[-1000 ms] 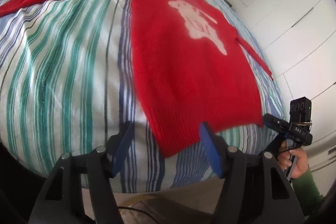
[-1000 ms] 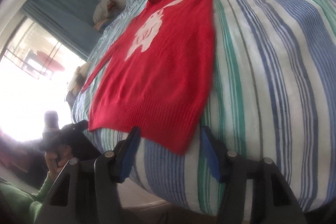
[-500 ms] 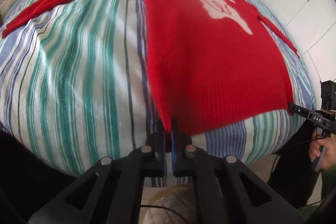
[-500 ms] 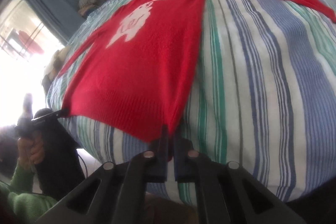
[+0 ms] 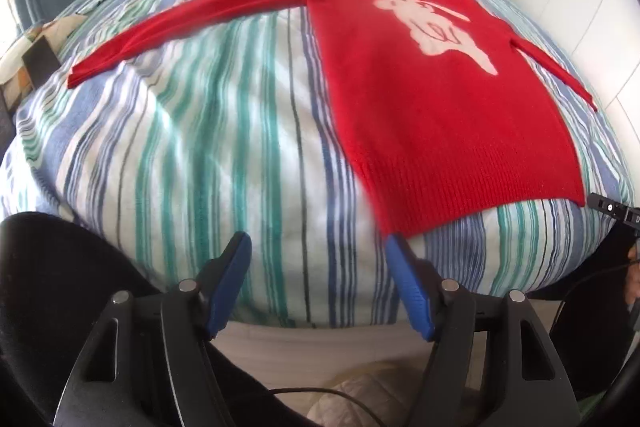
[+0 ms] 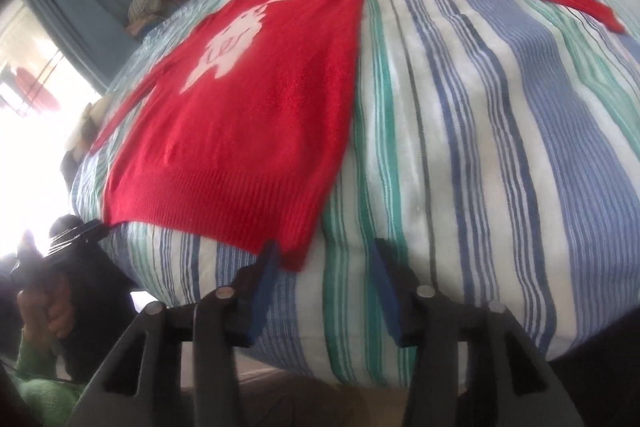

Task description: Fold small clothes

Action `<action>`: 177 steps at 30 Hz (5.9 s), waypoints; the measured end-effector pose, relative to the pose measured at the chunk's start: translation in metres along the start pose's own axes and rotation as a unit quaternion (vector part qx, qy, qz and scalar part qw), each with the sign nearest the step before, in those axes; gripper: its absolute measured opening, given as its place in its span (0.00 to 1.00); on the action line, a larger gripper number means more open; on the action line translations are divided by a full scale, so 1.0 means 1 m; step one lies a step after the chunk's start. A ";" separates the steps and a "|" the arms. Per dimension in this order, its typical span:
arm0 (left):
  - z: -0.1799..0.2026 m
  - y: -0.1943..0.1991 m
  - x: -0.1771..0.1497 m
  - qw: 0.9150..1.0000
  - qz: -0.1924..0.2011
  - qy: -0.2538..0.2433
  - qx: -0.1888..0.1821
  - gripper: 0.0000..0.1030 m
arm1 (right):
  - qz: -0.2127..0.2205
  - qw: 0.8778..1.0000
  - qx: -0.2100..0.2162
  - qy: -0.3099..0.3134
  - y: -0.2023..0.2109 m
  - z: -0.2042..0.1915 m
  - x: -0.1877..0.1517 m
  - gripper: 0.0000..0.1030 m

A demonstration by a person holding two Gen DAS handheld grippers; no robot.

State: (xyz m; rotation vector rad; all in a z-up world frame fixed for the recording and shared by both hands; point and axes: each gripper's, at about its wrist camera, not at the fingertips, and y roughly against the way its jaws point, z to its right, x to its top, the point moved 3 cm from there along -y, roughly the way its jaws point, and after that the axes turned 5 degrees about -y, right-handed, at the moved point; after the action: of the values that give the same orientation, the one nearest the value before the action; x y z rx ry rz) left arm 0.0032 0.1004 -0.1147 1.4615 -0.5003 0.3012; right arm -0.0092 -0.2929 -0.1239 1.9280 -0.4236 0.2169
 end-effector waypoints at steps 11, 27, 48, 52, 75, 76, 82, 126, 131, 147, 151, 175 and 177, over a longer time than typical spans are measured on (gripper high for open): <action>-0.017 0.026 0.080 0.990 0.133 0.036 0.016 0.82 | 0.183 0.977 -0.106 0.005 0.054 0.024 0.051 0.58; -0.039 -0.013 0.089 0.980 0.164 0.098 0.049 0.84 | 0.246 0.954 -0.167 0.025 0.030 0.032 0.061 0.62; -0.037 0.002 0.092 0.974 0.191 0.104 0.062 0.90 | 0.231 0.965 -0.124 0.030 0.034 0.005 0.062 0.62; -0.038 0.001 0.092 0.973 0.192 0.108 0.063 0.91 | 0.230 0.965 -0.122 0.034 0.030 0.001 0.064 0.64; -0.036 -0.008 0.091 0.974 0.191 0.109 0.064 0.92 | 0.213 0.976 -0.055 0.000 0.030 0.019 0.080 0.64; -0.038 -0.009 0.091 0.973 0.189 0.113 0.063 0.92 | 0.211 0.977 -0.041 -0.006 0.034 0.027 0.089 0.64; -0.046 -0.013 0.090 0.972 0.183 0.133 0.058 0.92 | 0.263 0.955 0.022 -0.139 0.085 0.139 0.180 0.64; -0.056 -0.005 0.092 0.968 0.196 0.146 0.049 0.92 | 0.106 0.978 0.168 0.059 -0.118 -0.219 0.333 0.24; -0.060 -0.005 0.090 0.969 0.192 0.150 0.046 0.92 | 0.004 0.959 0.282 -0.009 -0.173 -0.206 0.286 0.63; -0.047 -0.017 0.094 0.975 0.172 0.134 0.035 0.92 | 0.088 0.987 0.100 -0.092 -0.067 0.057 0.294 0.53; -0.043 -0.020 0.094 0.977 0.167 0.129 0.041 0.92 | 0.029 0.983 0.175 -0.048 -0.084 0.014 0.280 0.53; -0.054 -0.073 0.082 0.988 0.046 0.138 0.054 0.97 | 0.213 0.970 -0.110 0.038 0.007 0.027 0.128 0.76; -0.050 -0.086 0.079 0.989 0.026 0.122 0.075 0.98 | 0.226 0.967 -0.118 0.024 0.012 0.033 0.116 0.76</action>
State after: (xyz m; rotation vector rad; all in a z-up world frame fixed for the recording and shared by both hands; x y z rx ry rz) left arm 0.1203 0.1334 -0.1513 1.5338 -0.3223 0.5610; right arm 0.0912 -0.3493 -0.0866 1.5698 -0.8189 0.4861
